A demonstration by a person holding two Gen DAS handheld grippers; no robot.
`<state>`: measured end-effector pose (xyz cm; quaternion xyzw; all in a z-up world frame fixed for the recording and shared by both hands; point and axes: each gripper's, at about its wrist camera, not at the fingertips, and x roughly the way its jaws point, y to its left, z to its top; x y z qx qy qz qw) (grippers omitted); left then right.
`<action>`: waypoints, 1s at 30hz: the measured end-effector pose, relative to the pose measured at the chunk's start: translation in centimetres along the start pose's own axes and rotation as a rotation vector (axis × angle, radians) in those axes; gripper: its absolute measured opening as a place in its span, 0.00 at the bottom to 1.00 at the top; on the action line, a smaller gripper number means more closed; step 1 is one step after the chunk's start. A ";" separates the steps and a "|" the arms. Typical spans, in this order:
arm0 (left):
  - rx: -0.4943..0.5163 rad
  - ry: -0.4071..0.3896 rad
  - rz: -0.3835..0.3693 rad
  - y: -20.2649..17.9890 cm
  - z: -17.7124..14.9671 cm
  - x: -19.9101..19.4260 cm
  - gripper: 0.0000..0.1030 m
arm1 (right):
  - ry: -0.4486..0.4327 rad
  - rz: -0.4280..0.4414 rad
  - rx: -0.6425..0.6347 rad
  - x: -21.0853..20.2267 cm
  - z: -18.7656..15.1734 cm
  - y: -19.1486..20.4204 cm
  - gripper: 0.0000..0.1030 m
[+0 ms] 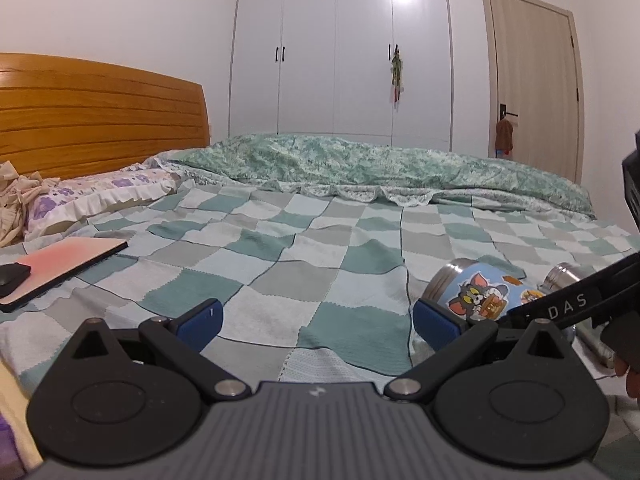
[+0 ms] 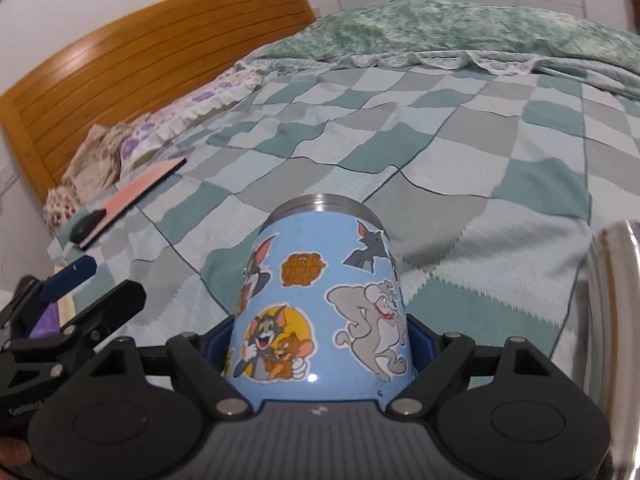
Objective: Flip cup upright
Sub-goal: 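Close the right gripper around the blue sticker cup's body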
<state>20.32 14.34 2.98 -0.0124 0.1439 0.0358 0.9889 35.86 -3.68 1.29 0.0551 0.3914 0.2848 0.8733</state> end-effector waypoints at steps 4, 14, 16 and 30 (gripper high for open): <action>-0.011 -0.010 -0.004 0.1 0.2 -1.8 1.00 | -0.043 -0.017 0.046 -2.3 -1.2 0.8 0.81; -0.049 0.005 -0.067 -0.3 0.0 -7.1 1.00 | -0.136 -0.127 0.214 -9.4 -7.0 2.7 0.81; -0.038 0.013 -0.076 -0.7 -0.3 -8.1 1.00 | -0.140 -0.140 0.253 -10.2 -8.4 2.7 0.81; -0.032 0.070 -0.061 -1.9 -2.6 -13.0 1.00 | -0.172 -0.268 0.395 -11.0 -14.3 3.1 0.81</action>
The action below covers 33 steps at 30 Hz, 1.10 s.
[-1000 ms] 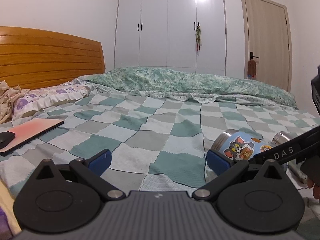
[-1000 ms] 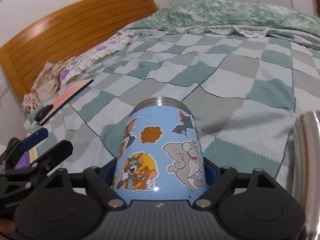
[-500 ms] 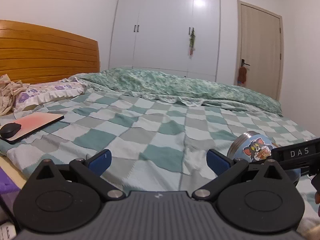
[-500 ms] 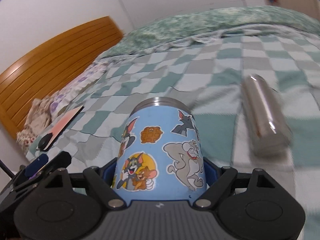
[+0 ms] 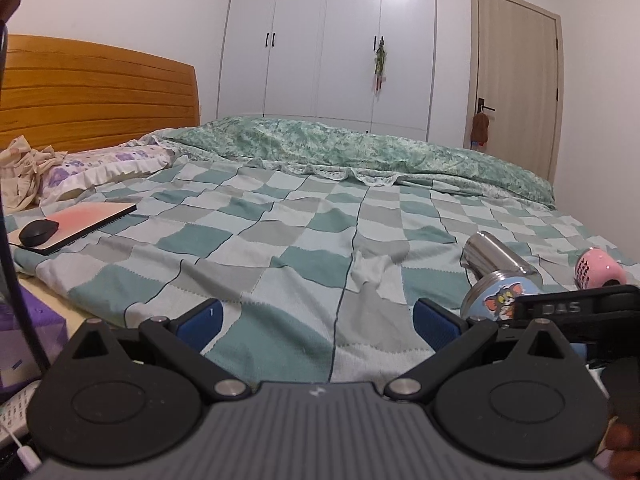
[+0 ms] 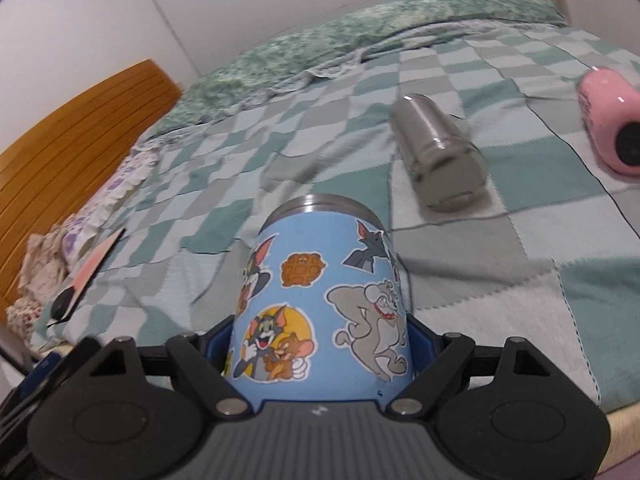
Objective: Flip cup upright
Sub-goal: 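Close the right gripper around the blue sticker cup's body, then lift the blue cup with the right gripper and hand it to the left gripper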
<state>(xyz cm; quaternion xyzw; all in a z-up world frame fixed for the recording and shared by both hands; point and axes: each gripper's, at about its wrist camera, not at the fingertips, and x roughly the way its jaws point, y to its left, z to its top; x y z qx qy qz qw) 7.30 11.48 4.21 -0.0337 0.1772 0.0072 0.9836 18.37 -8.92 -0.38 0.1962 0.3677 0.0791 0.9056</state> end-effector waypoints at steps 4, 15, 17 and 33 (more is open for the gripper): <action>0.014 0.007 0.007 -0.6 -0.2 -0.5 1.00 | -0.010 -0.010 0.008 0.4 -0.3 -0.1 0.81; 0.041 0.021 0.020 -2.0 0.0 -1.1 1.00 | -0.038 0.064 -0.063 -2.7 0.9 -0.8 0.97; 0.044 0.033 0.021 -2.4 0.2 -1.1 1.00 | -0.096 0.100 -0.091 -4.6 1.5 -1.7 1.00; 0.114 0.287 -0.134 -11.3 4.2 4.0 1.00 | -0.205 0.098 -0.310 -6.7 5.7 -12.8 1.00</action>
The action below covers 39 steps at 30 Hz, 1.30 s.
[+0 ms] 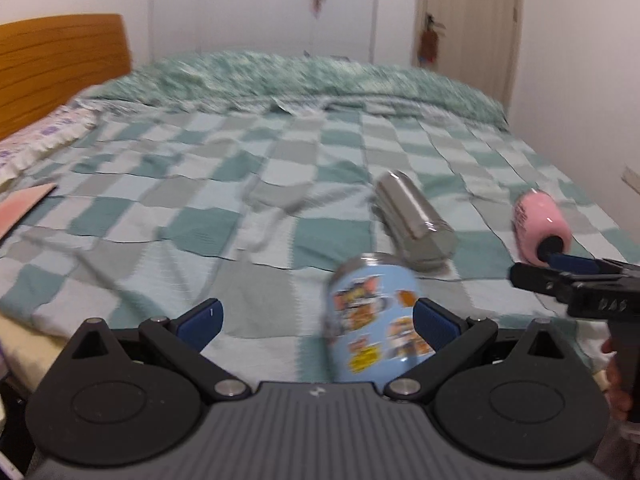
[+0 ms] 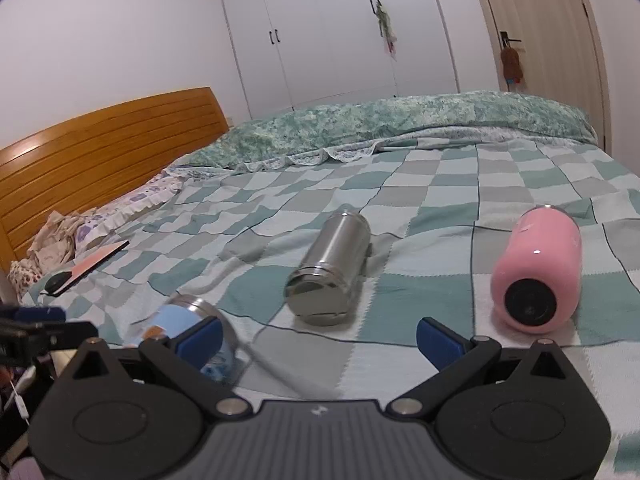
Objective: Flip cup upright
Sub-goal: 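Lift the blue cup with the right gripper and hand it to the left gripper, then rotate the left gripper to turn the blue cup opening upward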
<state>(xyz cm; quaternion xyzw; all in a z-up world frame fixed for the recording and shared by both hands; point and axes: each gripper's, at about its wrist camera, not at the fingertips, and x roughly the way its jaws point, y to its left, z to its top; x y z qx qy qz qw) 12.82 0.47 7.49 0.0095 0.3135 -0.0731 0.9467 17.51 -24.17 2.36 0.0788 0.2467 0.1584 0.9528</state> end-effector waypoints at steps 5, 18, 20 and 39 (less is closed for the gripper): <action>0.034 0.120 0.001 -2.9 1.9 3.1 1.00 | -0.004 0.002 -0.062 0.8 -0.4 -1.3 1.00; 0.069 0.425 0.087 -6.1 4.1 10.4 1.00 | -0.020 0.030 -0.049 1.2 -1.2 -3.9 1.00; 0.060 0.472 0.090 -5.9 4.0 11.1 1.00 | -0.033 0.033 -0.040 0.9 -1.3 -4.0 1.00; -0.012 0.493 0.066 -4.6 3.4 10.8 0.83 | -0.056 0.021 -0.009 0.2 -1.7 -4.3 1.00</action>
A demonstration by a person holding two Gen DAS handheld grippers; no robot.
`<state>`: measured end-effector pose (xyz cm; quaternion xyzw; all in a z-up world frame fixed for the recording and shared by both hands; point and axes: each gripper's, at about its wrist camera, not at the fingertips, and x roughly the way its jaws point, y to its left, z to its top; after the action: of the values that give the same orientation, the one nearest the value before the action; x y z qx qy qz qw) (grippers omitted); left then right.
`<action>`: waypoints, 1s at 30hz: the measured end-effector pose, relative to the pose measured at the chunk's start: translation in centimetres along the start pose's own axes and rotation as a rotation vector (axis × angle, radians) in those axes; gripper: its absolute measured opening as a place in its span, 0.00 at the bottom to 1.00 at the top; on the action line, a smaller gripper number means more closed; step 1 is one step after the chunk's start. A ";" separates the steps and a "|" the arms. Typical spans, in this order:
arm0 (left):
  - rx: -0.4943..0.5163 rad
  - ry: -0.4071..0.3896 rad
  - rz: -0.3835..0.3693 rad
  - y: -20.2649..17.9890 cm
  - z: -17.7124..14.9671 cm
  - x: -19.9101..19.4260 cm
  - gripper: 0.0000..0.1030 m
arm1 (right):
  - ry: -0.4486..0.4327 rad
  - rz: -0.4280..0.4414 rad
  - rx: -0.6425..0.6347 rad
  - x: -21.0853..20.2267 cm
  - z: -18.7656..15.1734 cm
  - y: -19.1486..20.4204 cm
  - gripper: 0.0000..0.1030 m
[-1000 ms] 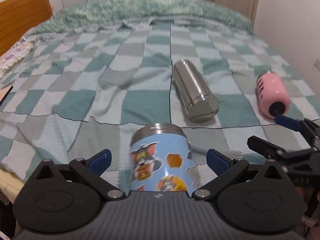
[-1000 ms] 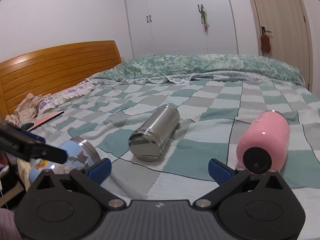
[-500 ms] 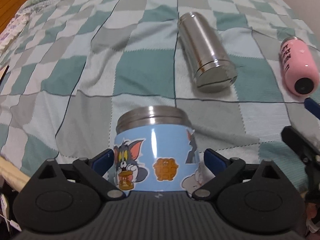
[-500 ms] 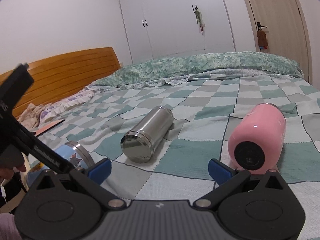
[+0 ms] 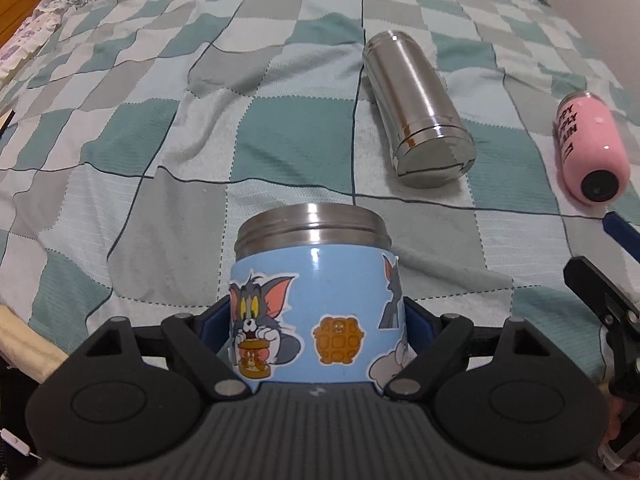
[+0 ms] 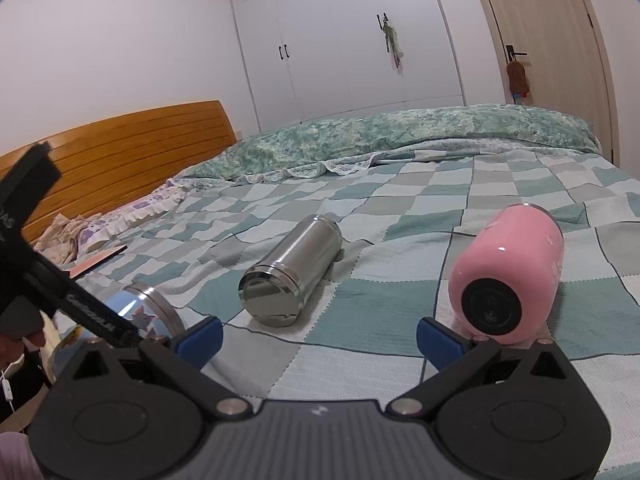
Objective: Flip cup upright
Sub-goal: 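Rotate the left gripper to turn the blue cup opening upward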
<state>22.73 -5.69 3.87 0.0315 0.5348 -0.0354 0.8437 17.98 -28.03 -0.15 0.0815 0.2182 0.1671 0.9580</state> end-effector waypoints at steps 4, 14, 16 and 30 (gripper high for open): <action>-0.033 -0.060 -0.044 1.1 -1.0 -1.1 0.83 | -0.006 -0.011 0.000 -0.3 -0.2 0.0 1.00; -0.092 -0.223 -0.125 3.3 -3.8 -3.1 0.83 | -0.005 -0.048 0.002 -0.2 -0.5 0.1 1.00; -0.082 -0.232 -0.132 3.3 -4.0 -3.4 0.83 | -0.004 -0.051 -0.003 -0.1 -0.6 0.3 1.00; -0.073 -0.553 -0.086 4.4 -4.3 -8.8 0.83 | -0.017 -0.047 -0.015 -0.1 -0.8 0.7 1.00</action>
<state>15.49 -0.65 10.09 -0.0325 0.2861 -0.0592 0.9558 17.32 -27.33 -0.64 0.0708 0.2105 0.1452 0.9642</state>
